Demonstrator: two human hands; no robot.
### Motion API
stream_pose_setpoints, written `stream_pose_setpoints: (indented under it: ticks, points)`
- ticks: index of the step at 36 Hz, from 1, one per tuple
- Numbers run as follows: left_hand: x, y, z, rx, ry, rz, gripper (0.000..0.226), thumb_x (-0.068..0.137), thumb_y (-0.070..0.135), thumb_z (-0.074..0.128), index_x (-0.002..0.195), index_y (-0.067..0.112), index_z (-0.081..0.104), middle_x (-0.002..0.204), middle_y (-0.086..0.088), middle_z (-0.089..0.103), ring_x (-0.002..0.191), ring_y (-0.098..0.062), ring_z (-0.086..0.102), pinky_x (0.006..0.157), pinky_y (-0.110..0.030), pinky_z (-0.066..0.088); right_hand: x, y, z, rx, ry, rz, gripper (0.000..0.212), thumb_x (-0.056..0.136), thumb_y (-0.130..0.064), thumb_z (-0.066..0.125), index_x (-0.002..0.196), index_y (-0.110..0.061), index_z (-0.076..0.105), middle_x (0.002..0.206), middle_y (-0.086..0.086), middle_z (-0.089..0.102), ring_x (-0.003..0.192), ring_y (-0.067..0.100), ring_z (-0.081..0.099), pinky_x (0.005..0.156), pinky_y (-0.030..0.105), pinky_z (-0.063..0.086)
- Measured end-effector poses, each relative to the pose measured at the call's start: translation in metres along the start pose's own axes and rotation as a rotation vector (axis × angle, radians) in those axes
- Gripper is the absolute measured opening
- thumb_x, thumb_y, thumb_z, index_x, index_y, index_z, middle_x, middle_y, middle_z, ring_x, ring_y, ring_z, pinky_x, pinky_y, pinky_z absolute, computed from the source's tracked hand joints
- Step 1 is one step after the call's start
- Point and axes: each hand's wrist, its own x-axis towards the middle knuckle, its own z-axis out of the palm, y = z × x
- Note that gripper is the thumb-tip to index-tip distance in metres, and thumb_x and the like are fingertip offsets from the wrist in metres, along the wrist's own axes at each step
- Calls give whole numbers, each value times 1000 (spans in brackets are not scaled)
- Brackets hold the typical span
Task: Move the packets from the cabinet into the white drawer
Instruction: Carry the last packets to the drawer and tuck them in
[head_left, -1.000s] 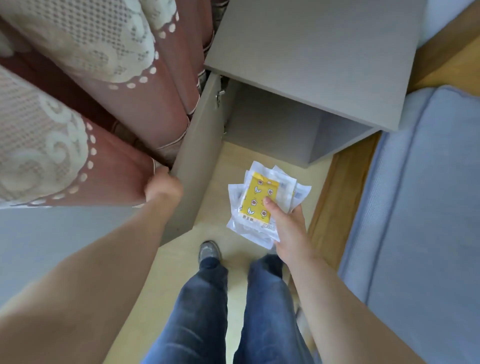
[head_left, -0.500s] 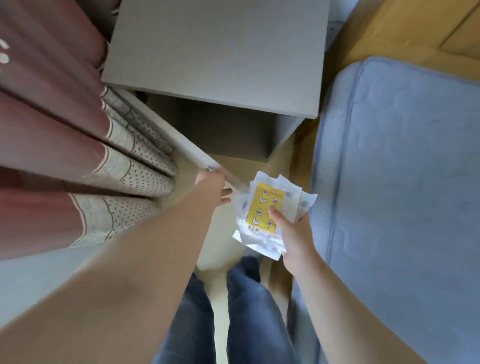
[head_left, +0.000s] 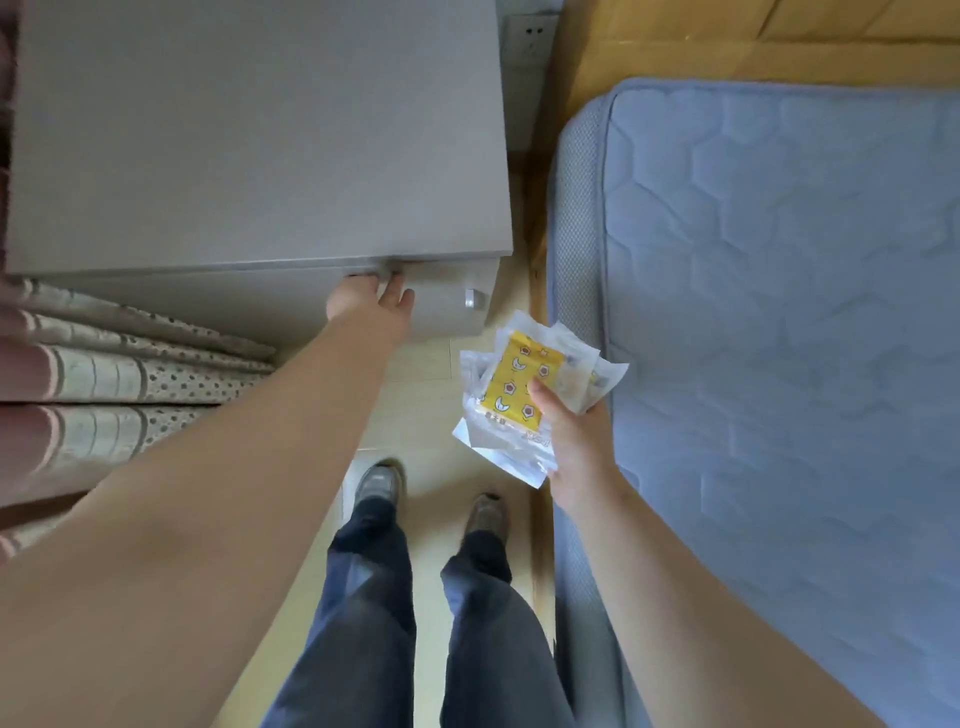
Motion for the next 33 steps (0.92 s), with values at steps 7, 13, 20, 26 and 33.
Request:
stream_pose_setpoints:
  ticks: [7,13,20,26,33]
  points:
    - [-5,8,-3,-119,-14,-119,37,102,8,23,131,9,46,130,-1,51,128,-23,48,103,-41,36,7,4,18,31,33,3,31,85,-9,67,108,-27,59,108,2,69,97,21,68,79,39,56]
    - [-41,4,-7,668,-305,-170,24,96,38,48,116,26,47,117,-1,56,97,-20,60,89,-38,48,-10,3,47,131,110,-18,33,85,-9,67,116,-18,59,109,5,70,97,23,69,82,42,56]
    - [-88,28,-2,1092,-640,24,25,92,31,57,113,18,56,104,-7,69,78,-20,67,63,-30,55,-63,-7,80,339,114,-162,43,87,-3,62,128,-8,50,117,15,66,104,32,65,88,51,53]
    - [-162,39,11,1219,-871,230,17,91,17,59,103,26,52,96,0,65,73,-13,65,56,-25,55,-142,-36,79,518,235,-319,39,89,-3,59,126,-11,50,113,11,69,100,27,68,88,48,54]
    - [-280,5,2,1219,-1203,269,18,90,18,61,99,30,52,98,-3,66,78,-17,66,62,-28,56,-257,-50,30,633,433,-626,32,86,5,54,113,-11,57,99,9,73,91,25,70,77,40,58]
